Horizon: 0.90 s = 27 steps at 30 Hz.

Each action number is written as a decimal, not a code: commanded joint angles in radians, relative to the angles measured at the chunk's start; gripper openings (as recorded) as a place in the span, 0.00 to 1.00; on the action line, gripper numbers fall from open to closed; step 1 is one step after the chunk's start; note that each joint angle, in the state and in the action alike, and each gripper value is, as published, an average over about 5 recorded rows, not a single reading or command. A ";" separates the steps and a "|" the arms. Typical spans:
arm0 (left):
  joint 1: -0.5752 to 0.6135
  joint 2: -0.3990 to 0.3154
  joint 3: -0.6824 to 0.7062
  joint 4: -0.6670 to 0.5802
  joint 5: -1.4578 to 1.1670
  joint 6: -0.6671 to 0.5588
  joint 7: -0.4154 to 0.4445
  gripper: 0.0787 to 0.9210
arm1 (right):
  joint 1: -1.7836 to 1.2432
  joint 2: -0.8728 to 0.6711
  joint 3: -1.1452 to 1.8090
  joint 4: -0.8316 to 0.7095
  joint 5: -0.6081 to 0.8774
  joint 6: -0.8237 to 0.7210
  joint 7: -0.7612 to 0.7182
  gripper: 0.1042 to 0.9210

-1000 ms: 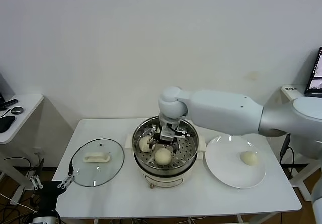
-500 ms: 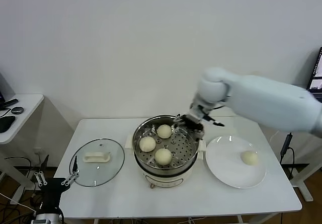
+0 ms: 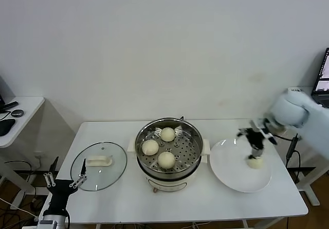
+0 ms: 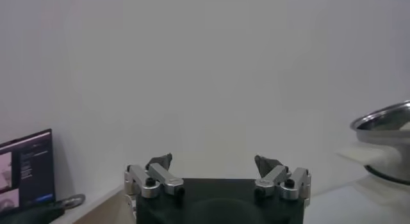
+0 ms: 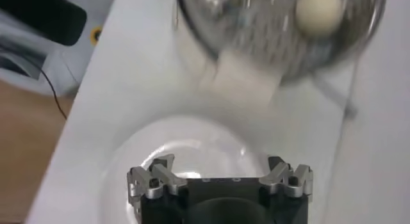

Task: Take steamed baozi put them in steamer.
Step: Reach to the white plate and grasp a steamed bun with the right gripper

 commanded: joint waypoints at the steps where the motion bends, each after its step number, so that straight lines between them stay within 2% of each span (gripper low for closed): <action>1: -0.002 0.002 0.013 0.001 0.002 0.003 0.002 0.88 | -0.465 -0.105 0.404 -0.160 -0.227 0.044 0.005 0.88; 12: 0.021 -0.012 -0.012 -0.015 0.008 0.003 0.001 0.88 | -0.370 0.112 0.363 -0.348 -0.332 0.103 0.084 0.88; 27: 0.025 -0.029 -0.032 -0.008 0.009 -0.001 -0.004 0.88 | -0.244 0.319 0.269 -0.532 -0.374 0.139 0.073 0.88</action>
